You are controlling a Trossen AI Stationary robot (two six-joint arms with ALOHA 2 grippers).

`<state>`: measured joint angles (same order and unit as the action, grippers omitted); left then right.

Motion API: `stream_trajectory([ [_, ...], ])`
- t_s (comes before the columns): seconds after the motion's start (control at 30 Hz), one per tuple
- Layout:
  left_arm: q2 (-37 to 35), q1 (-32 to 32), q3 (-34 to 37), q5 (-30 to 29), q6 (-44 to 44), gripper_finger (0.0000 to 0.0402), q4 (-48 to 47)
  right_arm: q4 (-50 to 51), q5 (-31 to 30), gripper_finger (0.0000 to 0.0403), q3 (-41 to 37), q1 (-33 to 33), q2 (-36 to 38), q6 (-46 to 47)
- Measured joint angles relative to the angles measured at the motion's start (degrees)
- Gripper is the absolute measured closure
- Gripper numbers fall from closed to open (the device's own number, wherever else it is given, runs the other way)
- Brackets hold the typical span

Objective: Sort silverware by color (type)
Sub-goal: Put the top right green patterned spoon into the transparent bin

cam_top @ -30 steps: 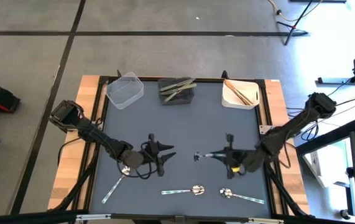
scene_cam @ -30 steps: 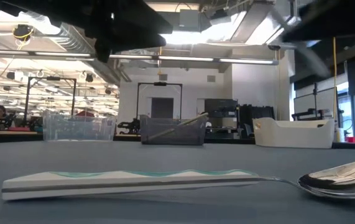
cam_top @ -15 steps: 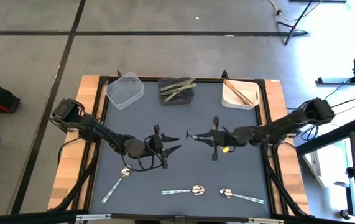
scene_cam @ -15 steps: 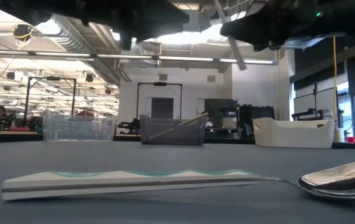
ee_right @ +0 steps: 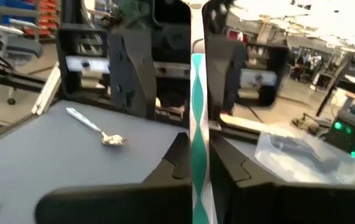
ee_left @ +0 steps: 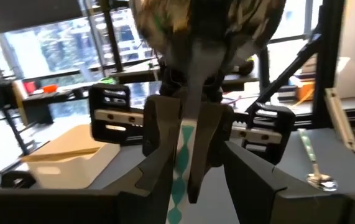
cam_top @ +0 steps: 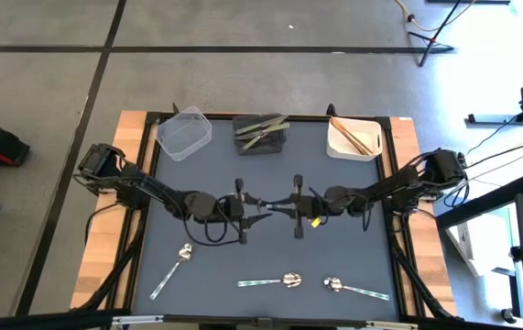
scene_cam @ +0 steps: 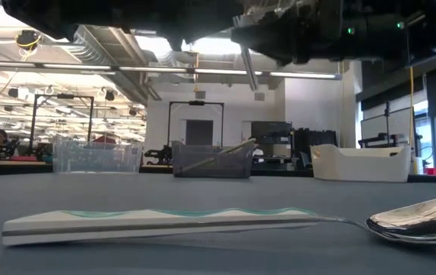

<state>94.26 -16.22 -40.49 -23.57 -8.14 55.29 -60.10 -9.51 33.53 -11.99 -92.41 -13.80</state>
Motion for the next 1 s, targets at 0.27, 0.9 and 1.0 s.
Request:
stream_trajectory([
  [0.27,0.0,1.4,0.0,1.9,0.0,0.0271,0.3,0.2,-0.4,0.0396,0.8,0.0,-0.1,-1.5],
  [0.9,-1.7,-0.3,0.0,-6.7,0.3,0.0369,-2.0,3.7,-0.6,0.0277,1.7,-0.7,2.4,1.2],
  [1.0,-5.3,-1.5,0.0,-13.2,1.5,0.0370,-9.6,11.4,-1.2,0.0248,1.7,-1.4,7.6,-0.5],
])
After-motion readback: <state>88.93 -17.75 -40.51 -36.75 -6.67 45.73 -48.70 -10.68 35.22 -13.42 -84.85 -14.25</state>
